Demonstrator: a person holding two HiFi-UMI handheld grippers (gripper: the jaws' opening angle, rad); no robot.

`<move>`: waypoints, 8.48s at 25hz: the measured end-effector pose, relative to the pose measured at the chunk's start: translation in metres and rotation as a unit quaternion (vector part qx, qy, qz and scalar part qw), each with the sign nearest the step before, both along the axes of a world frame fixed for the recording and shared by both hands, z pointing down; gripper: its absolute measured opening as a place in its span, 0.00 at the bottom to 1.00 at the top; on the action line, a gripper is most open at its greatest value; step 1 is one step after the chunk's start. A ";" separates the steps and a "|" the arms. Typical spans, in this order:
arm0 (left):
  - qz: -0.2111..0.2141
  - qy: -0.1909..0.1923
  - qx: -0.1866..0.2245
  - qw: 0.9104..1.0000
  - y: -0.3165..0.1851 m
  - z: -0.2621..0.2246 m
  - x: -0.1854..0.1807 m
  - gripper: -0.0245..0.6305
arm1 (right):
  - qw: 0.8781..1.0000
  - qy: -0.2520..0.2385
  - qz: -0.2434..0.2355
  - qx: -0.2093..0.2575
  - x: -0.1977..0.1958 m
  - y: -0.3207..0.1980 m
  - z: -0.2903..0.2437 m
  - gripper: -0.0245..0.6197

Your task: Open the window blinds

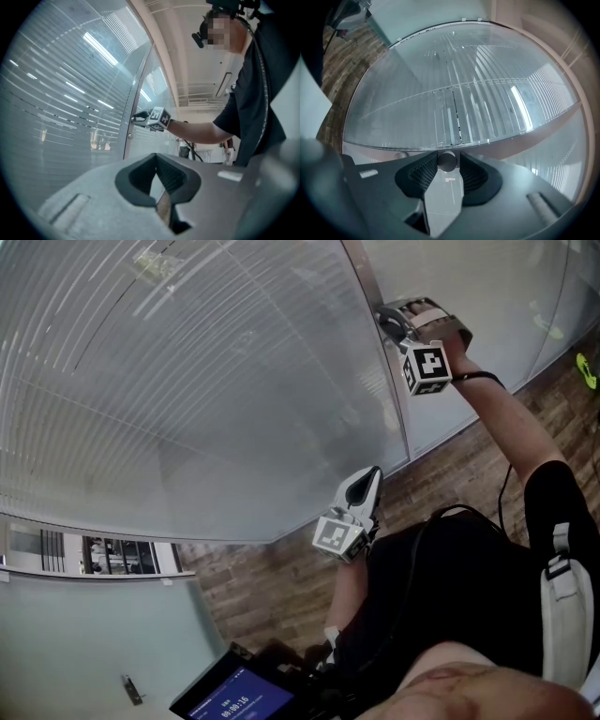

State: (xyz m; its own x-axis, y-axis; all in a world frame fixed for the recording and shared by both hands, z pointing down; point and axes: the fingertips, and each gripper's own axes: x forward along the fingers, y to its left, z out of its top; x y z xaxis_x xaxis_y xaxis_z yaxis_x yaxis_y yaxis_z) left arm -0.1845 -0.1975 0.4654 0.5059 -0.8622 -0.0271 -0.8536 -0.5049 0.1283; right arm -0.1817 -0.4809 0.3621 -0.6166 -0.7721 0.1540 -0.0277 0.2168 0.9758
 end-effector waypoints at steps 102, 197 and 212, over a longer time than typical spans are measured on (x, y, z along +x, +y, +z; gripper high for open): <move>0.032 -0.012 -0.028 0.999 -0.006 0.011 0.023 0.04 | 0.980 -0.165 -0.002 -0.107 0.015 0.007 -0.024 0.35; 0.022 -0.011 -0.021 0.999 -0.007 0.022 0.015 0.04 | 0.741 -0.536 0.020 -0.403 0.016 -0.023 -0.009 0.23; 0.021 -0.009 -0.027 0.999 -0.002 0.017 0.014 0.04 | 0.735 -0.539 0.018 -0.411 0.020 -0.023 -0.010 0.24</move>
State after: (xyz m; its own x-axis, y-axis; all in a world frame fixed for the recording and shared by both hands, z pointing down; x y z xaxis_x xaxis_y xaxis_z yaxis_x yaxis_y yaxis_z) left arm -0.1708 -0.1992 0.4824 0.5409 -0.8406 0.0289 -0.8347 -0.5322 0.1419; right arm -0.1621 -0.5041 0.3522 -0.7043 -0.7097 0.0153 -0.7085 0.7014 -0.0772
